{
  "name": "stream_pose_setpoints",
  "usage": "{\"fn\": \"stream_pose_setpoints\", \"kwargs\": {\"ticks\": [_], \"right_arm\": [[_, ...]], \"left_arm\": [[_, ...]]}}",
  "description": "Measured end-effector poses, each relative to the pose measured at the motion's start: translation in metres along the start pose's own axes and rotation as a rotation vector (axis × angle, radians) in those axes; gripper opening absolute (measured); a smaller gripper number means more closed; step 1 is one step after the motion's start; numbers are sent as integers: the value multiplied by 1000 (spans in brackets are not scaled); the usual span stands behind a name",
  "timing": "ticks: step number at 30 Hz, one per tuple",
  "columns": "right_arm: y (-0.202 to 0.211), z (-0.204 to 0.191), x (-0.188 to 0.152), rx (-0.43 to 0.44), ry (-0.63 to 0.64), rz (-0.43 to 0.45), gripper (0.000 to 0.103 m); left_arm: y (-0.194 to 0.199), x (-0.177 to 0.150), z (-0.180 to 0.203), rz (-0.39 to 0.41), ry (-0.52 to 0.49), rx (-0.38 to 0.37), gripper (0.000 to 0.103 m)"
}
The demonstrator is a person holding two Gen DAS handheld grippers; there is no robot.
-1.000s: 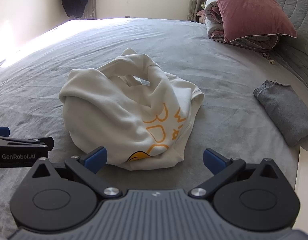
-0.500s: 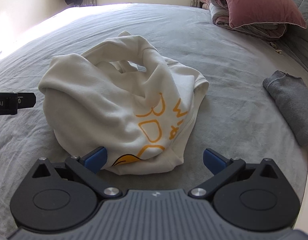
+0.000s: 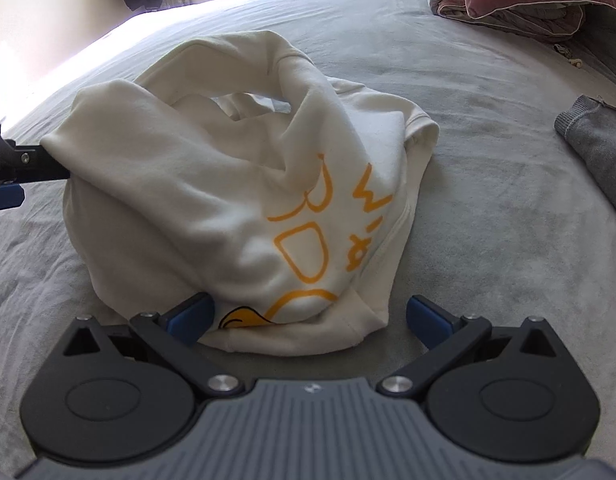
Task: Fold clothes
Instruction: 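Grasp the sweatshirt fabric with the left gripper while the right gripper grasps another edge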
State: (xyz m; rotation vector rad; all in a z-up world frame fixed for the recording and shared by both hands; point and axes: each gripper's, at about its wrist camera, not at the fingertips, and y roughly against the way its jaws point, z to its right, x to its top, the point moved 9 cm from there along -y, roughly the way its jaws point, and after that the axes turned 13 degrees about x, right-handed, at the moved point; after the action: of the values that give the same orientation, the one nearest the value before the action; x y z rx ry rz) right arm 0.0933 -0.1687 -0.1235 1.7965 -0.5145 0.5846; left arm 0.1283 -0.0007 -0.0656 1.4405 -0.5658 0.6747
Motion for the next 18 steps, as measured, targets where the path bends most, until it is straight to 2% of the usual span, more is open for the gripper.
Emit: {"fn": "stream_pose_setpoints", "kwargs": {"ticks": [4,10,15,18], "right_arm": [[0,-1,-2,3,10,6,103],[1,-3,-6,2,41,11,103],[5,-2,-9,-1,44,-1,103],[7,-4,-12,-21,64,-33,103]], "left_arm": [[2,0,0,-19,19,-58,103],[12,-4,0,-3,20,-101,103],[25,5,-1,18,75,-203,103],[29,9,4,39,77,-236,103]]}}
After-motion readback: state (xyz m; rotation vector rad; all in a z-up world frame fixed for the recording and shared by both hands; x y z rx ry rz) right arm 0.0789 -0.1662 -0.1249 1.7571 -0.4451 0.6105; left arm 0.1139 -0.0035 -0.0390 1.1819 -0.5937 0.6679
